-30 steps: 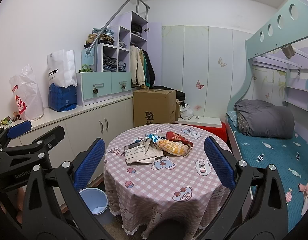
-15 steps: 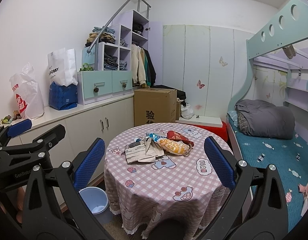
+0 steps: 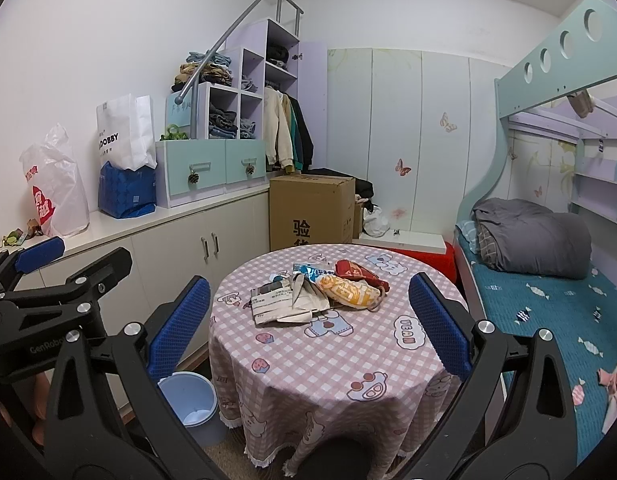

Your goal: Collect trash

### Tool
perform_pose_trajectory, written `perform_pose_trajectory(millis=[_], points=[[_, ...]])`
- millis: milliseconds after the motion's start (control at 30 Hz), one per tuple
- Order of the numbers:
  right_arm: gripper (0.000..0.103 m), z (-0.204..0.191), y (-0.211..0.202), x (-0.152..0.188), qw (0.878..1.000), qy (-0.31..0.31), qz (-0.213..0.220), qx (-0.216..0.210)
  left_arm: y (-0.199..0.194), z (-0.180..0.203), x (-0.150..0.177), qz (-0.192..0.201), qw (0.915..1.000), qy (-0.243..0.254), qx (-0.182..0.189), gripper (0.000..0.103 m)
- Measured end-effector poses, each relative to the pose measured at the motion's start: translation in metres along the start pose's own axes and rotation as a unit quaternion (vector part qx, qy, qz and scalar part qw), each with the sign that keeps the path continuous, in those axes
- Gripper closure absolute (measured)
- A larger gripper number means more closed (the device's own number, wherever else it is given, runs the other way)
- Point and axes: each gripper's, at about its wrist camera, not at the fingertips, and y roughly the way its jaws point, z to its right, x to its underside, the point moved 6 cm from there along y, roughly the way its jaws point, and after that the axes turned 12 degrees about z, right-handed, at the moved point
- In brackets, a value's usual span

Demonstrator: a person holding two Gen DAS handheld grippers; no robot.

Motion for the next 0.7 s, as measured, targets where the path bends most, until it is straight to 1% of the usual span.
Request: perform_pose_trajectory(millis=[33, 200, 233, 267, 300, 433, 467, 633, 700], points=[[0.006, 0.000, 0.000, 0.000, 1.000, 0.000, 0.000, 0.000, 0.004, -0.009, 0.002, 0.002, 1.0000, 0.001, 0.003, 0.004], [0.006, 0.000, 0.000, 0.000, 1.000, 0.000, -0.001, 0.001, 0.002, -0.004, 0.003, 0.000, 1.0000, 0.001, 0.003, 0.004], [0.006, 0.001, 0.002, 0.003, 1.000, 0.000, -0.002, 0.001, 0.004, -0.009, 0.003, 0.001, 1.0000, 0.000, 0.003, 0.004], [0.006, -0.001, 0.004, 0.012, 1.000, -0.001, -0.002, -0.001, 0.003, -0.008, 0.003, 0.001, 1.0000, 0.000, 0.003, 0.004], [0.006, -0.001, 0.004, 0.013, 1.000, -0.001, -0.002, -0.001, 0.003, -0.007, 0.003, 0.001, 1.0000, 0.000, 0.003, 0.004], [0.006, -0.001, 0.004, 0.012, 1.000, -0.001, -0.003, -0.001, 0.001, -0.003, 0.002, 0.001, 1.0000, 0.000, 0.003, 0.004], [0.006, -0.001, 0.004, 0.012, 1.000, -0.001, -0.003, 0.000, 0.003, -0.008, 0.003, 0.001, 1.0000, 0.000, 0.004, 0.004], [0.006, -0.001, 0.004, 0.012, 1.000, -0.001, -0.004, -0.001, 0.003, -0.008, 0.003, 0.000, 1.0000, 0.001, 0.003, 0.004], [0.006, -0.001, 0.005, 0.016, 1.000, -0.001, -0.005, -0.001, 0.003, -0.007, 0.004, 0.000, 1.0000, 0.001, 0.003, 0.004]])
